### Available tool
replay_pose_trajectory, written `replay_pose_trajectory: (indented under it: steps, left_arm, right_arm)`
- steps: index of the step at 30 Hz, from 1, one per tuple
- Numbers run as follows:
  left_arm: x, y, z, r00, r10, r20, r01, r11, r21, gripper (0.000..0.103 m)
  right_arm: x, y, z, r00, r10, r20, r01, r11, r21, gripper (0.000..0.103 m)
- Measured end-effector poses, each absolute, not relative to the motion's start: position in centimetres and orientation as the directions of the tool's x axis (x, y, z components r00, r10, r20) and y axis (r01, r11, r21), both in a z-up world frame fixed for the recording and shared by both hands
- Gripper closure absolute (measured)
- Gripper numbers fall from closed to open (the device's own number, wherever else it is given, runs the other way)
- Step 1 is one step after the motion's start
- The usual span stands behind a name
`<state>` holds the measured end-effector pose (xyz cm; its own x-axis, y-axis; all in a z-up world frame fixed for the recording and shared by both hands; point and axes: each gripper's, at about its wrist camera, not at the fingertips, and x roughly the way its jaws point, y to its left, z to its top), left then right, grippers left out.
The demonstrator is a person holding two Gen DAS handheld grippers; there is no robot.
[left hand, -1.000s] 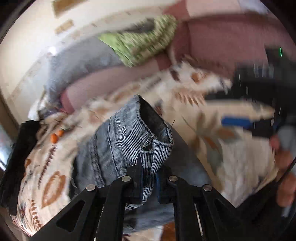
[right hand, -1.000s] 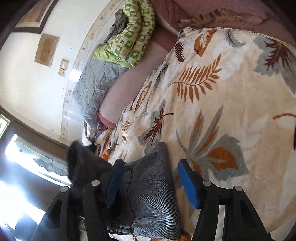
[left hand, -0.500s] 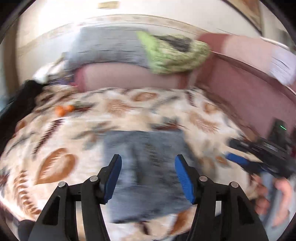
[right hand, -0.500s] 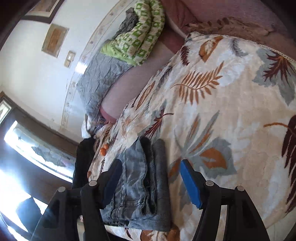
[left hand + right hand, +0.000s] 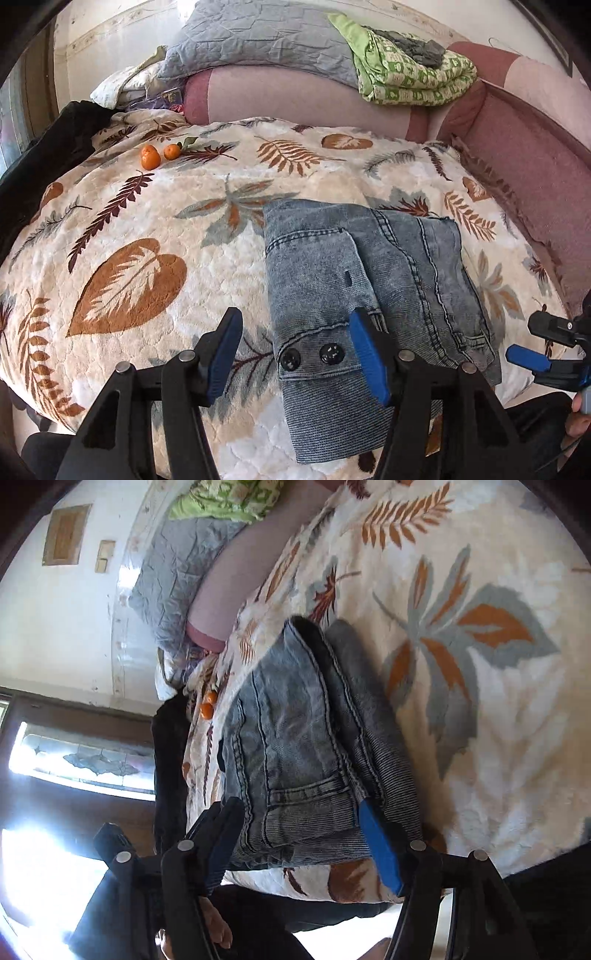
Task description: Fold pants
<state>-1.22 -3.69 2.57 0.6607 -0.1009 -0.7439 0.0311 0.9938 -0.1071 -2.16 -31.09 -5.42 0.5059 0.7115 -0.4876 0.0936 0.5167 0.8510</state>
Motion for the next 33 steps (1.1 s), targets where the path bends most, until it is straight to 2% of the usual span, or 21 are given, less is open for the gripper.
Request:
replay_pose_trajectory:
  steps: [4,10,15,16,17,18,19,26,30,31,33]
  left_arm:
    - [0.3,-3.7,0.4,0.615,-0.101,-0.782,0.036,0.994,-0.100,0.041]
    - [0.2,-3.5,0.2,0.626,-0.099,-0.773,0.022,0.994,-0.109,0.036]
    - [0.0,-3.6,-0.1,0.638,-0.073,-0.766,0.013,0.996,-0.084,0.033]
    - [0.0,-3.6,-0.1,0.641,-0.071,-0.765,0.013,0.997,-0.082,0.033]
    - [0.0,-3.6,-0.1,0.640,-0.072,-0.765,0.015,0.997,-0.081,0.033]
    - [0.1,-3.5,-0.1,0.636,-0.076,-0.768,0.018,0.996,-0.083,0.033]
    - [0.1,-3.5,-0.1,0.636,-0.078,-0.768,0.018,0.996,-0.086,0.032]
    - [0.1,-3.2,-0.2,0.629,-0.092,-0.772,0.025,0.995,-0.099,0.031]
    - [0.1,-3.4,-0.1,0.625,-0.104,-0.774,0.038,0.994,-0.104,0.028]
    - [0.0,-3.4,0.3,0.627,-0.107,-0.772,0.038,0.994,-0.107,0.028]
    - [-0.6,-3.0,1.7,0.660,-0.095,-0.745,0.028,0.994,-0.102,0.028]
  right_arm:
    - [-2.2,-30.4,-6.7,0.472,0.723,-0.504,0.139,0.503,0.853,0.035]
    - [-0.8,-29.0,-8.2,0.438,0.688,-0.578,0.239,0.531,0.813,0.034]
    - [0.8,-28.4,-7.8,0.439,0.643,-0.627,0.259,0.578,0.774,0.035]
    - [1.1,-28.0,-7.4,0.437,0.624,-0.648,0.246,0.610,0.753,0.040]
    - [1.1,-27.8,-7.1,0.433,0.594,-0.678,0.231,0.654,0.720,0.065]
    - [1.2,-27.5,-6.6,0.432,0.577,-0.693,0.210,0.683,0.700,0.079]
    - [1.0,-27.3,-6.1,0.438,0.560,-0.703,0.197,0.703,0.683,0.084]
    - [-1.6,-25.7,-0.1,0.549,0.424,-0.720,0.061,0.839,0.541,0.086]
    - [-1.7,-25.0,-3.7,0.490,0.369,-0.790,0.091,0.879,0.468,0.087]
    - [-1.3,-25.2,-5.5,0.467,0.395,-0.791,0.107,0.863,0.494,0.082]
    - [-1.3,-25.9,-5.7,0.493,0.430,-0.756,0.097,0.837,0.539,0.081]
